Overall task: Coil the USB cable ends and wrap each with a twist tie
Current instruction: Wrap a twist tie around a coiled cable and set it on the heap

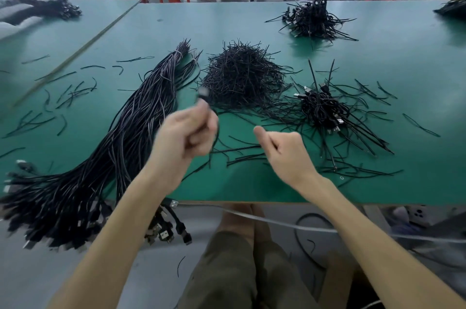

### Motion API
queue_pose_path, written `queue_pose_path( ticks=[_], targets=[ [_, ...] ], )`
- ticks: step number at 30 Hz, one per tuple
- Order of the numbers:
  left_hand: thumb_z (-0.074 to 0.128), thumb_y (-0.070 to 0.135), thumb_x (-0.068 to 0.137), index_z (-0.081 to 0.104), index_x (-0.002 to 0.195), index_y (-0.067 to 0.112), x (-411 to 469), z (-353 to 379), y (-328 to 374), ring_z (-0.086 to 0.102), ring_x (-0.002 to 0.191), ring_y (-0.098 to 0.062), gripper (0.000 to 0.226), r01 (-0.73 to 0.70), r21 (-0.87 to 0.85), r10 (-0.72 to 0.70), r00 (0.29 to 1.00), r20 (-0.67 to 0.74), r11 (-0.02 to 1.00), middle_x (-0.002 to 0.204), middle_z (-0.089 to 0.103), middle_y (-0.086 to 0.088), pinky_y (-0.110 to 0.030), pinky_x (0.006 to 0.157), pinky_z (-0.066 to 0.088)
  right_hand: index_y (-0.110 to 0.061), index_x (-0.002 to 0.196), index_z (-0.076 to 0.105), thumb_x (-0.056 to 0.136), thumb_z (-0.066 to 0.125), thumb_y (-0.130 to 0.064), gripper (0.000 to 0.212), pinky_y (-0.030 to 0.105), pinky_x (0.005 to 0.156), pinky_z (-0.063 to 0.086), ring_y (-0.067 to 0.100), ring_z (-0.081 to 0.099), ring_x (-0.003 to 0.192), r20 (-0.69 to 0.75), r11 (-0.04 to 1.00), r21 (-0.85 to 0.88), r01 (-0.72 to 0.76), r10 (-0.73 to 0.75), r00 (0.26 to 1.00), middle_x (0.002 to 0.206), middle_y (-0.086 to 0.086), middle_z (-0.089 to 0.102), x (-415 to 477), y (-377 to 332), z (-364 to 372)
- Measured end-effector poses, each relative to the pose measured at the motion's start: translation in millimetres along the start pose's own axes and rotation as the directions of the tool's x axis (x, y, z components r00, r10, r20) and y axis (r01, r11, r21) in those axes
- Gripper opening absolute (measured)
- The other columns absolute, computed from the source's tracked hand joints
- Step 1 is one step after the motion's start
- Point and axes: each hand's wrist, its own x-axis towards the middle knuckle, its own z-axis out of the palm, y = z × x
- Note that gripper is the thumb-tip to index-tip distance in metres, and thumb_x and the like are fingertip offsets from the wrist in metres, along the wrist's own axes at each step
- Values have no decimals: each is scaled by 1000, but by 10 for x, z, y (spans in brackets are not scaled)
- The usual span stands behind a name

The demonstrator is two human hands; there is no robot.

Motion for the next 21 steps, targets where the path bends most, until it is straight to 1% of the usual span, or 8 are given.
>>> queue_pose_path(
  ticks=[3, 6, 9, 11, 13, 15, 18, 21],
  targets=[
    [50, 33, 102, 64, 69, 16, -109, 118, -207, 40, 43, -9, 39, -47, 518, -65, 979, 195, 854, 50, 49, 7, -17, 46, 33, -22, 53, 21, 107, 49, -31, 61, 31, 50, 21, 14, 23, 44, -86, 996, -82, 36, -43, 995, 45, -6, 24, 214, -70, -37],
    [47, 26, 109, 71, 81, 10, -131, 263, -401, 69, 60, -18, 40, -69, 617, 23, 996, 82, 784, 69, 73, 2, -33, 63, 52, -22, 54, 20, 106, 49, -31, 61, 29, 49, 21, 13, 21, 45, -144, 996, -41, 80, -86, 986, 46, -7, 21, 295, -230, 8],
    [46, 14, 108, 76, 99, 10, -59, 384, -467, 75, 88, -13, 32, -53, 386, 145, 966, -214, 921, 91, 79, 3, -29, 74, 57, -10, 51, 43, 107, 47, -34, 61, 33, 48, 36, 11, 41, 43, -142, 995, 64, 74, -65, 988, 45, -1, 45, 249, -383, 109],
    [48, 21, 107, 76, 103, 9, -23, 444, -474, 72, 94, -10, 31, -32, 183, 91, 941, -325, 983, 95, 78, 2, -26, 83, 55, -11, 57, 55, 108, 45, -34, 57, 37, 50, 43, 19, 53, 47, -111, 990, 104, 97, -86, 990, 50, 2, 56, 154, -487, 212],
    [45, 28, 108, 69, 120, 1, 41, 473, -445, 69, 113, -17, 38, 3, -178, -56, 954, -295, 984, 117, 74, -9, -33, 99, 53, -28, 57, 41, 108, 44, -31, 51, 28, 46, 30, 14, 37, 41, -126, 982, 97, 161, -148, 981, 45, -9, 37, 28, -572, 320],
    [37, 32, 109, 60, 130, -4, 110, 418, -314, 68, 119, -23, 47, 19, -496, -147, 964, -220, 868, 128, 70, -15, -33, 100, 55, -35, 61, 29, 107, 42, -33, 49, 24, 49, 21, 12, 28, 41, -93, 977, 60, 205, -199, 976, 46, -12, 26, -95, -589, 386],
    [32, 28, 112, 65, 111, 2, 150, 195, -78, 74, 82, -11, 42, -31, -721, -150, 971, -186, 692, 99, 76, -4, -21, 73, 56, -32, 59, 21, 108, 41, -36, 53, 21, 52, 18, 12, 23, 41, -52, 978, -31, 206, -207, 977, 48, -12, 21, -149, -421, 348],
    [39, 25, 110, 66, 76, 16, 53, 9, 41, 31, 39, -3, 44, 21, -704, -117, 989, -88, 709, 57, 40, 12, -19, 45, 29, -29, 56, 19, 107, 40, -32, 56, 14, 56, 26, 14, 23, 39, -103, 983, -107, 149, -160, 982, 46, -14, 20, -33, -215, 209]
  ],
)
